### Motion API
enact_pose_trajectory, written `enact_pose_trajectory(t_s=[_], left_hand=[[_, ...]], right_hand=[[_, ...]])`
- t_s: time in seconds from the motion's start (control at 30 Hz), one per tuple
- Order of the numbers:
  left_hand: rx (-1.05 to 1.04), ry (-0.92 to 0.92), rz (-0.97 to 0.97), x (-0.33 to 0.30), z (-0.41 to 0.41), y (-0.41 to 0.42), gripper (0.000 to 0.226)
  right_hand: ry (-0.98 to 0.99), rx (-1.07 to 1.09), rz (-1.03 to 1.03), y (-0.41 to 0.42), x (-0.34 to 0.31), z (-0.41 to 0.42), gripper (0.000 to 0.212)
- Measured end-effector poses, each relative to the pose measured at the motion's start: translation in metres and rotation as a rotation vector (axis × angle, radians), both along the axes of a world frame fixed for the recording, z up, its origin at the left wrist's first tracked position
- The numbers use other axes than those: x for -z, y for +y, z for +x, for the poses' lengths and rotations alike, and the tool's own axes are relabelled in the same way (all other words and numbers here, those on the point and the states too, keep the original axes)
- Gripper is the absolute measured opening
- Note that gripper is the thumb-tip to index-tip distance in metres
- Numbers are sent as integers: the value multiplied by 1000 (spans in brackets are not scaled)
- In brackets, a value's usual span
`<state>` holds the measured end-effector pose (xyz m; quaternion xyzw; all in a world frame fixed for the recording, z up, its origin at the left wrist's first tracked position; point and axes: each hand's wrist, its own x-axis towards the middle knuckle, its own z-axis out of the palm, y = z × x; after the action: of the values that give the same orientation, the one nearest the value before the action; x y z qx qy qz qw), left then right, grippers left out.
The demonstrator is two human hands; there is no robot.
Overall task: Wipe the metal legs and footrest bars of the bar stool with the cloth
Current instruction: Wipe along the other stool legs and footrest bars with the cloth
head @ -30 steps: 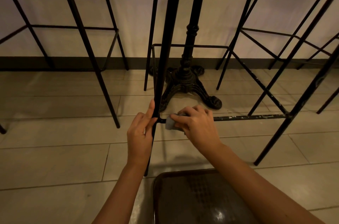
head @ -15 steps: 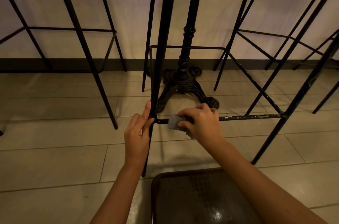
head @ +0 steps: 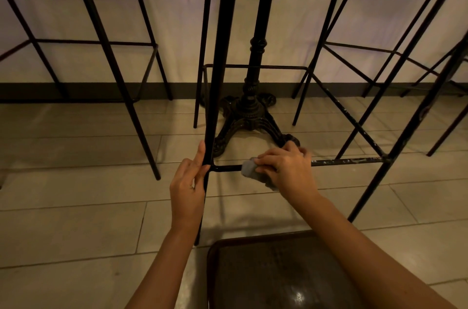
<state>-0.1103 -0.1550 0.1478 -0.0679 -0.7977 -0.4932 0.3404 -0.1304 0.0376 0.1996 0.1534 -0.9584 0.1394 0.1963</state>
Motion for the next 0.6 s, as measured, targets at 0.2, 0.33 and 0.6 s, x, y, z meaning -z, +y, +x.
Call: enact_pose_trajectory(t_s=[0.2,0.33,0.6], left_hand=[[-14,-2,-12,0,1,0,68],[-7,3,-20,0,2,0,78],[-44,10,-61,5,5,4,72]], right_hand=[[65,-75,-1,-48,-1,4,20],[70,-95,1,-39,3,2,10],[-1,15,15,0,2,2,8]])
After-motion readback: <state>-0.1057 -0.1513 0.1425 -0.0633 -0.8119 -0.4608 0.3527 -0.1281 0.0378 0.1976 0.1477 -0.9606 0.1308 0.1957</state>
